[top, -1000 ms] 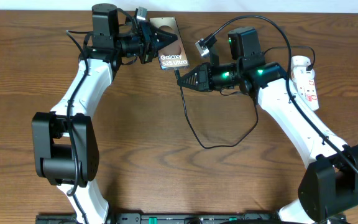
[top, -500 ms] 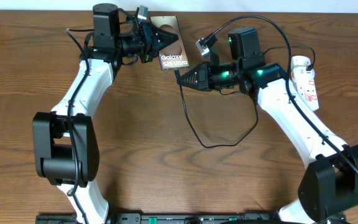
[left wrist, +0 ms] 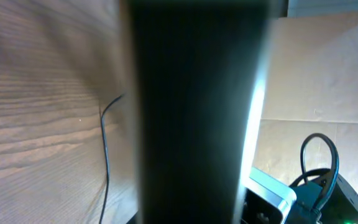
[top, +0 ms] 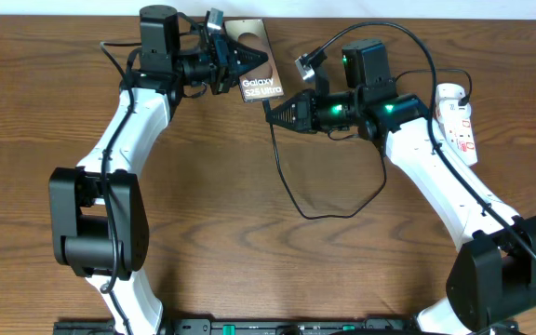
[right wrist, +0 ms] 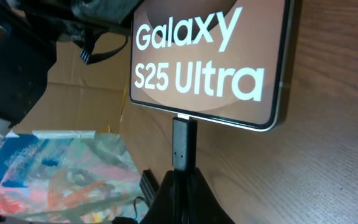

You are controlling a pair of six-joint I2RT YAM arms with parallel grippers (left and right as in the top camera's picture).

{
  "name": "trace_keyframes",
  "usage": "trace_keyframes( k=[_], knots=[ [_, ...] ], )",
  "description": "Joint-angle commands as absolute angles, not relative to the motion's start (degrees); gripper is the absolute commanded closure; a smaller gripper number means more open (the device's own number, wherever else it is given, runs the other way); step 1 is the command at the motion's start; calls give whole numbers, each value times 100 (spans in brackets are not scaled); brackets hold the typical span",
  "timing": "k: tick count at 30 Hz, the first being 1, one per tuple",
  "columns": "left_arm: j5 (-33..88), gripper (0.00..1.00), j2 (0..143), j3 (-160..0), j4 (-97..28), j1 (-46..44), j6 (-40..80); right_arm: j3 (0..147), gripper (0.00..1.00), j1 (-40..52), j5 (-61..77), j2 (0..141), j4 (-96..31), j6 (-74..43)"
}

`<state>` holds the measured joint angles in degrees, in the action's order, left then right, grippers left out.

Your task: Plug charger to phone and switch on socket

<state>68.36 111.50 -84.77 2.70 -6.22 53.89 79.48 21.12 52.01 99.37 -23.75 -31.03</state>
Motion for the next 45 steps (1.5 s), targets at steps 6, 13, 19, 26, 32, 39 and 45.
trace_keyframes(
  k=[6,13,19,26,32,39,45],
  knots=[
    [7393,93,11150,-8571,261,-703,5227,7981,74,2064,4963,9977,-2429,-2891],
    [7419,93,11150,-8571,95,-576,4917,7981,41,1883,4967,9974,-2626,-2689],
    [7413,93,11161,-8571,-1448,-519,3365,7981,39,1542,4974,9974,-2991,-2397],
    [7011,93,11511,-8571,-3072,-403,1761,7981,32,1186,4958,9974,-3411,-1951],
    [5284,93,11773,-8571,-3927,-384,698,7981,30,1208,4591,9974,-3734,-1721],
    [4169,93,11778,-8571,-4460,-353,-307,7981,30,1284,4386,9974,-3841,-1664],
    [4174,93,11952,-8571,-4456,-305,-499,7981,30,1402,4241,9977,-3857,-1667]
  ],
)
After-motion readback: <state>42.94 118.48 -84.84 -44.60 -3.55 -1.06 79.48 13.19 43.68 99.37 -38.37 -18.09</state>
